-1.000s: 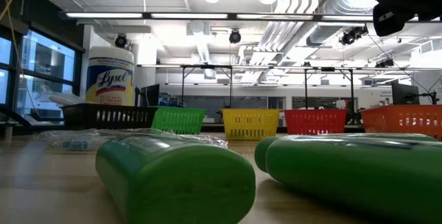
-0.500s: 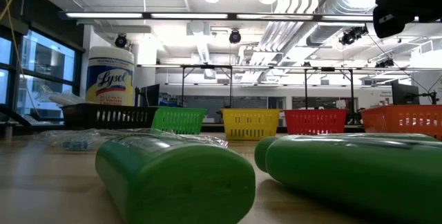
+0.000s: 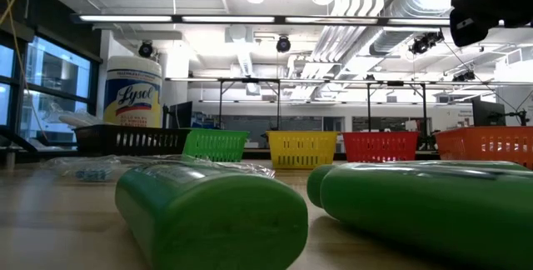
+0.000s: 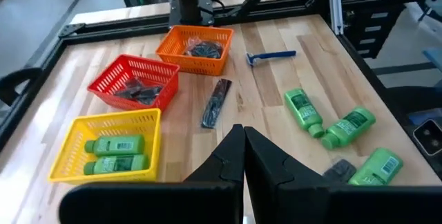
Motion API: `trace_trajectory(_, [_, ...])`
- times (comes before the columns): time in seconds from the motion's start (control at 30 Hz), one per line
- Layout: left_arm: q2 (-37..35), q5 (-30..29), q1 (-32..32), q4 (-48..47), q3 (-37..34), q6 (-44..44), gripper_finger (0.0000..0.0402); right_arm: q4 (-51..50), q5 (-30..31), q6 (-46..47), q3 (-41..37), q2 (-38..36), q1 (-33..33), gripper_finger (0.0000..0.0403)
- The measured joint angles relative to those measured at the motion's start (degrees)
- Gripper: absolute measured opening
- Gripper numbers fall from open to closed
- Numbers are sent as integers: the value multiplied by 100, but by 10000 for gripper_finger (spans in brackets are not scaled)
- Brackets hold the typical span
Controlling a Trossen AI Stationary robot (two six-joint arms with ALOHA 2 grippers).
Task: Pick & Place Travel size toiletries
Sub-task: Put the left green bottle shampoo into the yellow bin
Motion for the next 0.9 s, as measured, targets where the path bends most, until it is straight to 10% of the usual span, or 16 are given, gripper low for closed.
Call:
trace_trajectory(0.57, [-972,-565,-317,119,-478,548,0,2,29,-13,0,0,-1,2])
trace_trajectory(0.9, [-2648,-1326,-688,825,-2436,86,0,-36,5,-15,0,0,1,2])
